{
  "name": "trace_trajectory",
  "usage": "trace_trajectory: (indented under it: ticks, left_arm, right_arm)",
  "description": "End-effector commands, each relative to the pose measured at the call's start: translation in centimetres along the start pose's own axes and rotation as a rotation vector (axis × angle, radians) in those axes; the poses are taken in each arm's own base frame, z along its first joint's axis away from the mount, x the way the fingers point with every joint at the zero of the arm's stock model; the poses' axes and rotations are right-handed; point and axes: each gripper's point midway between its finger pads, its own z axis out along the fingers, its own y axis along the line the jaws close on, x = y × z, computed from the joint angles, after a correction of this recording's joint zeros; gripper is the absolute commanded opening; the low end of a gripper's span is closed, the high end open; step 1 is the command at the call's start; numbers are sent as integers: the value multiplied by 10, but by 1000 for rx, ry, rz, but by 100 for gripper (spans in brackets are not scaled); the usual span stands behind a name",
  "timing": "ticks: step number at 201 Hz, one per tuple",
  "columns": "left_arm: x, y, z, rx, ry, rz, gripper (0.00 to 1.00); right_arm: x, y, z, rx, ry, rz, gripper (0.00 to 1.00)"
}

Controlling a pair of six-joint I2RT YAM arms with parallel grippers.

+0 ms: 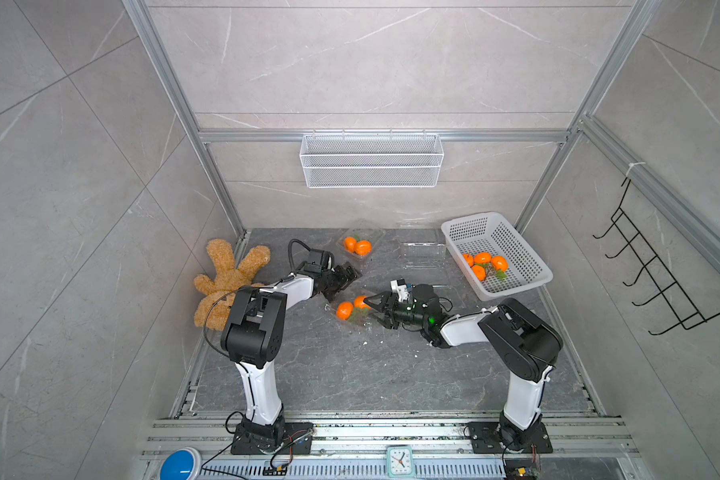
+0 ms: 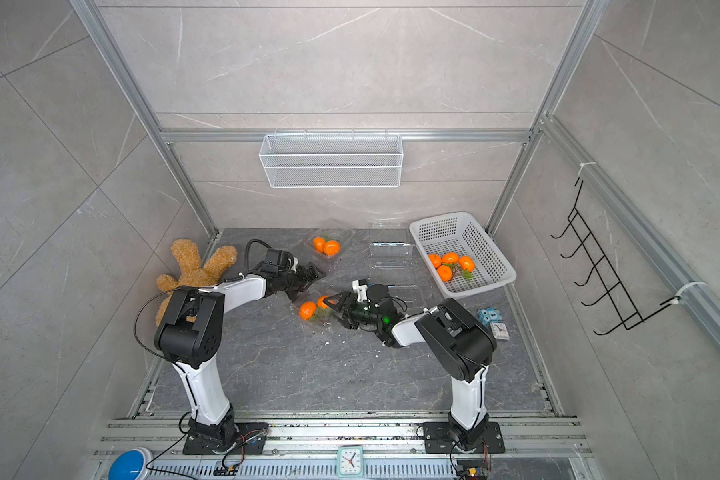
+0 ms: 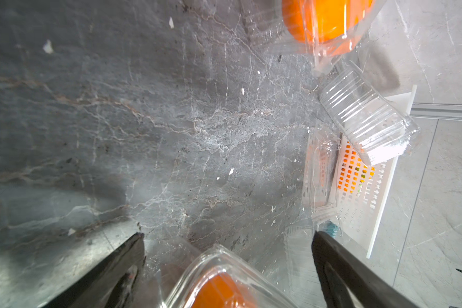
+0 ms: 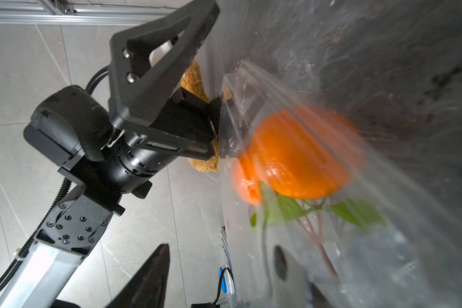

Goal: Take oranges out of containers
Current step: Open the packing box at the center of the board.

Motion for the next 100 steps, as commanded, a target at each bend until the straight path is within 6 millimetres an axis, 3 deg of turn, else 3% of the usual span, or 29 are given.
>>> trace_trajectory:
  ticks: [1, 65, 100]
  left_arm:
    - [17, -27, 5, 68, 70, -4, 100]
    - [17, -32, 8, 77, 72, -3, 99]
    - [17, -36, 7, 83, 72, 0, 100]
  right_arm:
    - [11, 34, 11, -129, 54, -65, 62]
    - [25, 46, 18, -198, 121, -111, 62]
    - [24, 46, 16, -183, 98, -124, 61]
